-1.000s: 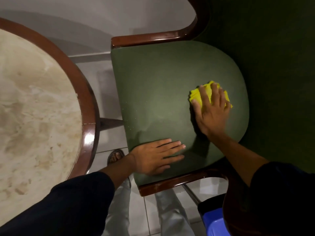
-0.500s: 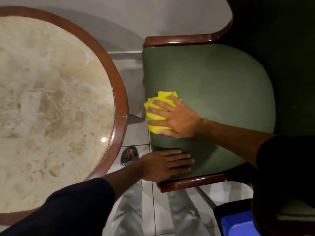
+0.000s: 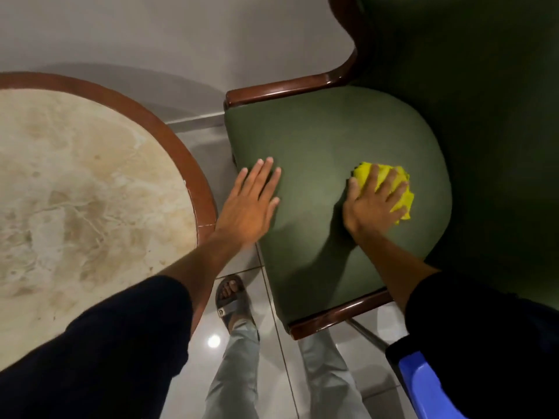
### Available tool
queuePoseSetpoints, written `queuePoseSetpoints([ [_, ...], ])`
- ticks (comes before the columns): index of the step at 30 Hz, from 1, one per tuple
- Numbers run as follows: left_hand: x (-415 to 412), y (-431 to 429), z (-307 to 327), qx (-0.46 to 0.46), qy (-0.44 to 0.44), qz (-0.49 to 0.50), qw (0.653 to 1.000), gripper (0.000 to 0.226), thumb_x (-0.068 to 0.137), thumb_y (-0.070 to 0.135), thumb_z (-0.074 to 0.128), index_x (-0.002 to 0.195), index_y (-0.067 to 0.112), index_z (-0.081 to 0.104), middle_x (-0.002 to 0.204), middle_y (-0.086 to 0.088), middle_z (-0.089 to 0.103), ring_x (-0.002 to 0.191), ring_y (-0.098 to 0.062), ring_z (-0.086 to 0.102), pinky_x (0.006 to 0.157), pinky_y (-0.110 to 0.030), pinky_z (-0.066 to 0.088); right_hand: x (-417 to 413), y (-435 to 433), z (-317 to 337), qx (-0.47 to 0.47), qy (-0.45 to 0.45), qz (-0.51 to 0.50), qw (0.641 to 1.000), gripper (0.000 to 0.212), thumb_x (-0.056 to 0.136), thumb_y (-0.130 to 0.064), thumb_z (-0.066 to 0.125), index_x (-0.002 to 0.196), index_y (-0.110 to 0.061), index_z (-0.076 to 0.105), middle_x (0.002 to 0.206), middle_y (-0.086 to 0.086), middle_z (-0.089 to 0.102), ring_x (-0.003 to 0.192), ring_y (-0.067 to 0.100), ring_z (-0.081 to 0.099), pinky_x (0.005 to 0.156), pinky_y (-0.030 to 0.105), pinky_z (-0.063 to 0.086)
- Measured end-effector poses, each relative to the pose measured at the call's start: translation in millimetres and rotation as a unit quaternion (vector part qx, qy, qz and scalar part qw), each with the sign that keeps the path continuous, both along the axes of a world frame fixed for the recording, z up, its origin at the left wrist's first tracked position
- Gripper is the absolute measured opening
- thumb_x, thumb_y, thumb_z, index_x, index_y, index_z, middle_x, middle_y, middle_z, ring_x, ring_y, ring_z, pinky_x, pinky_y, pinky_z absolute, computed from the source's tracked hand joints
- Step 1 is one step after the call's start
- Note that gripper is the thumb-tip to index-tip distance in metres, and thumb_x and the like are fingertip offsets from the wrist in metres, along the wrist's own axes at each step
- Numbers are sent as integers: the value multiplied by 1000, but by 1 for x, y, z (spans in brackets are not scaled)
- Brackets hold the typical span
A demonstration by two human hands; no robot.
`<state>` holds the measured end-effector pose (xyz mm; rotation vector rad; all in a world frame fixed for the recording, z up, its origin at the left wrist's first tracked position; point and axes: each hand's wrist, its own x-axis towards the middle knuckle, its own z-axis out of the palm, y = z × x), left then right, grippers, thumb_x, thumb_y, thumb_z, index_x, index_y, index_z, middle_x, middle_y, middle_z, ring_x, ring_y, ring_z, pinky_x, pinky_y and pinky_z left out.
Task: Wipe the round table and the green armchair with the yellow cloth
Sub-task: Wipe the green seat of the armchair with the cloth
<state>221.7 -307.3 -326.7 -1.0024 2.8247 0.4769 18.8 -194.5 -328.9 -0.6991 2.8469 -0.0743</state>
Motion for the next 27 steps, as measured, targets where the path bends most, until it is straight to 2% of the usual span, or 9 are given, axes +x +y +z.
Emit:
queuePoseSetpoints([
  [5, -9, -24, -6, 66, -24, -2, 998, 58, 105, 34, 18, 155, 15, -4, 165, -8, -9, 152, -23, -8, 125, -41, 1, 94, 52, 3, 5, -8, 335, 942, 55, 99, -50, 29, 151, -33, 26, 162, 9, 18, 149, 38, 9, 114, 65, 13],
  [8, -3, -24, -8, 79, -30, -18, 996, 58, 105, 36, 18, 155, 17, -5, 164, -7, -11, 152, -22, -10, 125, -40, 2, 122, 106, 3, 42, -7, 460, 887, 56, 100, -50, 30, 152, -32, 23, 162, 6, 21, 149, 35, 11, 110, 64, 26],
  [10, -2, -23, -9, 86, -36, -25, 995, 59, 105, 37, 17, 154, 18, -9, 164, -6, -15, 151, -21, -13, 124, -38, -2, 100, 119, -2, 42, 11, 387, 921, 56, 99, -51, 29, 152, -30, 25, 161, 8, 23, 148, 35, 16, 112, 61, 27],
  [13, -7, -24, -7, 92, -38, -22, 995, 60, 105, 39, 16, 153, 19, -12, 162, -4, -20, 150, -20, -17, 122, -37, -6, 60, 103, 7, 17, -9, 33, 999, 59, 99, -50, 25, 151, -22, 25, 161, 15, 22, 148, 40, 16, 115, 62, 21],
  [16, -16, -18, 2, 77, -48, 12, 996, 58, 105, 35, 19, 154, 18, -6, 164, -6, -15, 151, -22, -14, 124, -41, -2, 50, 62, 22, -31, -60, -183, 981, 59, 100, -48, 31, 152, -23, 23, 163, 13, 13, 149, 39, 6, 115, 63, 16],
  [19, -24, 2, 17, 24, -41, 56, 997, 52, 103, 23, 36, 152, 17, 22, 162, -14, 16, 150, -30, 11, 121, -47, 15, 72, 34, 35, -50, -131, -101, 985, 55, 102, -41, 31, 153, -26, 19, 165, 7, 5, 150, 34, -1, 118, 58, 10],
  [21, -31, 17, 27, 34, 6, 58, 998, 39, 100, 22, 44, 138, 17, 50, 143, -15, 45, 133, -32, 40, 107, -45, 36, 79, 31, 43, -83, -168, -18, 982, 59, 98, -22, 44, 153, -23, 22, 164, 9, 9, 149, 35, 7, 119, 53, 14],
  [24, -56, 35, 39, 222, 85, 100, 966, 37, 96, 41, 47, 111, 17, 70, 112, -12, 66, 104, -31, 62, 87, -36, 48, 66, 38, 50, -178, -196, -75, 961, 69, 83, -6, 65, 145, -15, 35, 151, 17, 27, 134, 35, 37, 111, 40, 34],
  [27, -84, 46, 47, 346, 79, 219, 909, 41, 87, 47, 63, 113, 16, 68, 104, -8, 74, 101, -27, 67, 88, -34, 52, 41, 43, 57, -218, -248, -205, 921, 71, 70, -9, 82, 129, -14, 42, 132, 15, 35, 109, 33, 52, 98, 38, 46],
])
